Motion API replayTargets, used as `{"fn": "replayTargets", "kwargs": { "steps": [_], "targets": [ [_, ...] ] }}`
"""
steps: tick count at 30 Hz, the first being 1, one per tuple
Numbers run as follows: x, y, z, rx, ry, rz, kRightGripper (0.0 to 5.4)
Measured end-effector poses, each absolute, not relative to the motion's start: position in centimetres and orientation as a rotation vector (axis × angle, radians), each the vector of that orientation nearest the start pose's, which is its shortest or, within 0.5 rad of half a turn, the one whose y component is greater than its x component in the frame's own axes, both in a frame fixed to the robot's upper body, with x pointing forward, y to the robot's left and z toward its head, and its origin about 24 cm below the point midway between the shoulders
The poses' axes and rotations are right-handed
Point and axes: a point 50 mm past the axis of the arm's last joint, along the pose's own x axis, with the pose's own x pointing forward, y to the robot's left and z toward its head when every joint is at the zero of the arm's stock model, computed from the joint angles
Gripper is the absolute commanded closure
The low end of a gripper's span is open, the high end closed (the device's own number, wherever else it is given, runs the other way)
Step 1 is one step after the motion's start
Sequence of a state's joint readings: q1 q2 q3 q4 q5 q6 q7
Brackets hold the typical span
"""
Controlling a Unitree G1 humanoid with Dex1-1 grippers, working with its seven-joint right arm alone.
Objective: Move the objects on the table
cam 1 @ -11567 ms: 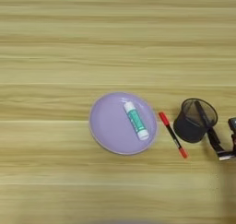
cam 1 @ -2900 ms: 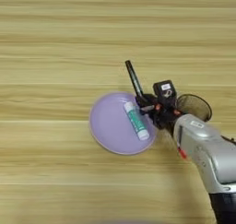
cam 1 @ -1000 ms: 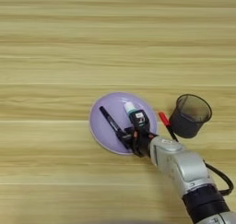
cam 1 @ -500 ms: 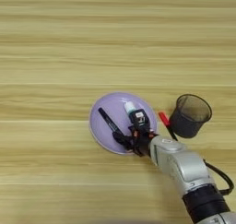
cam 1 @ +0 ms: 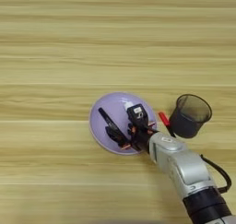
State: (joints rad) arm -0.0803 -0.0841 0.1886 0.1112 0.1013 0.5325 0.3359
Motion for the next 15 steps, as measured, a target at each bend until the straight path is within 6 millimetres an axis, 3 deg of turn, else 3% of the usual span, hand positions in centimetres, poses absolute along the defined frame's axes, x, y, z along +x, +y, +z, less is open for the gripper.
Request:
{"fn": "replayTargets", "kwargs": {
  "steps": [4, 9, 15],
  "targets": [
    [24.3, -10.3, -1.4, 0.044, 0.574, 0.519, 0.02],
    [24.5, -10.3, -0.8, 0.040, 0.539, 0.518, 0.02],
    [25.4, -11.9, -0.2, -0.048, 0.465, 0.438, 0.02]
  ]
}}
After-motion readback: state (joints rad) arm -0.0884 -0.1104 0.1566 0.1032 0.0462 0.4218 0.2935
